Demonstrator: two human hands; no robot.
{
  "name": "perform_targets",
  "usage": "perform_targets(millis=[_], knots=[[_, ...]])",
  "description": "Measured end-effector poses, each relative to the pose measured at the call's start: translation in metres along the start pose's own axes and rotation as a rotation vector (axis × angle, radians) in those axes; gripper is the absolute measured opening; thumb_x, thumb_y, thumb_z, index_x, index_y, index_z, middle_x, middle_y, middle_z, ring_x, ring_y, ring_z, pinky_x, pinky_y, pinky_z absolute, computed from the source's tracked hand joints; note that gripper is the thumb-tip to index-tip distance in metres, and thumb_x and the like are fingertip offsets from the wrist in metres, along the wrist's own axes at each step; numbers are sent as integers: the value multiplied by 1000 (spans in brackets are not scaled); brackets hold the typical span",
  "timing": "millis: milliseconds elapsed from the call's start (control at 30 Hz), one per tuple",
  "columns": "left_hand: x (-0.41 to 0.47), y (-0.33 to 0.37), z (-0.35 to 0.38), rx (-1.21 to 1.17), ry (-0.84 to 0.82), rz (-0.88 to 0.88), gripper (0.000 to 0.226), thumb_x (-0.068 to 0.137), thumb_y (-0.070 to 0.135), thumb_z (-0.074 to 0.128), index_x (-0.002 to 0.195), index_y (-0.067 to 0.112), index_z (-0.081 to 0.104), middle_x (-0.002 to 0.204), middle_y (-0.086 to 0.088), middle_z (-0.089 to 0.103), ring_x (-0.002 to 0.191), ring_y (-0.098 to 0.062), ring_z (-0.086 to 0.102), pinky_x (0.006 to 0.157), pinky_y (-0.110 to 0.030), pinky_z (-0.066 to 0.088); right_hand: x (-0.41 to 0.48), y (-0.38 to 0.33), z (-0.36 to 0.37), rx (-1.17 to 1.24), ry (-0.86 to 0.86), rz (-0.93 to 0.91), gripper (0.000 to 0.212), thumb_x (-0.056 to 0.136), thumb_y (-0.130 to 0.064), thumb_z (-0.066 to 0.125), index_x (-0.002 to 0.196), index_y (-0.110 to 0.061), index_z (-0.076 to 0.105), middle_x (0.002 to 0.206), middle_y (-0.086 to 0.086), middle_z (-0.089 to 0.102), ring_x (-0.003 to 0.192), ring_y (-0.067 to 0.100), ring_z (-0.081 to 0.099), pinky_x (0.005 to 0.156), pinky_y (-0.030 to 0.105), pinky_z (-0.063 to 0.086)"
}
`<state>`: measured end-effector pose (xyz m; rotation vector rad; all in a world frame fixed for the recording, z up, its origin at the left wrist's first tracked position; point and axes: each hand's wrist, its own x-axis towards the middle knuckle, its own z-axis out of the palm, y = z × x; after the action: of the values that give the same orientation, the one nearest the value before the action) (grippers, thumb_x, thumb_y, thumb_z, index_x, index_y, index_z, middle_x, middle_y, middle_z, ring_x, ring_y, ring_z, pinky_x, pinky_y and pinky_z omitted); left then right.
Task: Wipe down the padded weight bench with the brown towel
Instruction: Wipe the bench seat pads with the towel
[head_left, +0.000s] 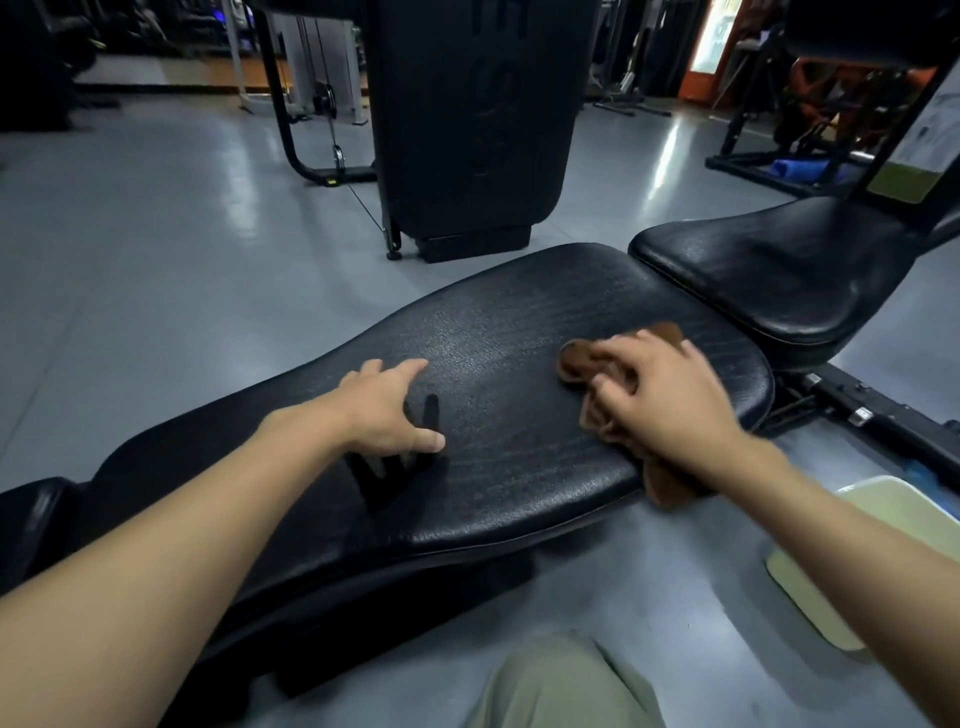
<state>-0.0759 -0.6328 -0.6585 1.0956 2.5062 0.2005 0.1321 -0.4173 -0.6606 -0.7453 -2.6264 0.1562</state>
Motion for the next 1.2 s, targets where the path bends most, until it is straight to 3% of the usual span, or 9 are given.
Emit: perform_targets(millis=[133, 300, 433, 700, 900, 1000, 1067, 1133, 1200], knots=[[7, -13, -2, -32, -49, -71, 112, 67, 62, 79, 154, 38, 13, 153, -13, 30, 126, -34, 52, 101, -42, 48, 68, 33, 0, 15, 7, 159, 34, 87, -39, 52, 117, -31, 63, 118, -2, 67, 127, 27, 48, 111, 57, 26], [13, -17, 5, 48, -7, -9, 106, 73, 59, 75, 156, 26, 19, 154, -9, 38, 144, -27, 30, 113, -32, 26, 147, 47, 18, 13, -18, 240, 35, 85, -40, 46, 114, -29, 63, 109, 3, 67, 117, 30, 53, 111, 58, 22], [21, -19, 7, 60, -10, -9, 108, 70, 62, 76, 156, 31, 17, 146, -10, 41, 140, -27, 35, 109, -32, 31, 201, 43, 32, -18, -85, 246, 39, 86, -43, 45, 120, -31, 60, 112, 6, 67, 115, 32, 55, 113, 55, 21], [27, -28, 15, 61, -30, -86, 113, 65, 71, 73, 152, 47, 6, 155, -9, 25, 145, -35, 24, 110, -56, 33, 251, -3, 73, -96, -165, 57, 37, 85, -46, 36, 107, -29, 60, 101, 7, 66, 106, 32, 56, 108, 53, 22], [22, -20, 11, 57, 1, -108, 109, 66, 67, 75, 151, 50, 10, 159, -7, 19, 142, -39, 25, 109, -60, 31, 252, -48, 96, -75, -254, -58, 38, 85, -47, 36, 109, -33, 62, 100, 4, 67, 106, 29, 57, 112, 51, 19], [12, -24, 10, -27, 66, -87, 102, 63, 70, 74, 149, 48, 24, 158, -1, 27, 143, -32, 29, 109, -59, 32, 237, -87, 110, -50, -291, -106, 39, 84, -45, 36, 110, -32, 62, 105, 4, 67, 109, 28, 56, 112, 51, 19], [-1, -46, 11, -158, 192, -55, 74, 75, 56, 74, 141, 40, 45, 146, 4, 45, 135, -23, 42, 108, -44, 36, 222, -120, 121, -25, -311, -156, 37, 86, -45, 37, 109, -29, 61, 104, 5, 68, 109, 29, 57, 112, 50, 18], [-17, -84, 13, -219, 338, -98, 42, 87, 24, 66, 128, 30, 60, 132, 3, 59, 124, -19, 53, 103, -31, 40, 202, -154, 133, 11, -327, -205, 36, 87, -45, 37, 110, -29, 61, 101, 5, 68, 106, 28, 57, 110, 48, 17], [-40, -129, 14, -181, 395, -242, 42, 86, 5, 51, 121, 25, 65, 125, 0, 64, 119, -22, 57, 101, -32, 44, 176, -197, 147, 45, -337, -287, 37, 87, -44, 37, 111, -29, 62, 99, 5, 70, 104, 27, 58, 107, 44, 18]])
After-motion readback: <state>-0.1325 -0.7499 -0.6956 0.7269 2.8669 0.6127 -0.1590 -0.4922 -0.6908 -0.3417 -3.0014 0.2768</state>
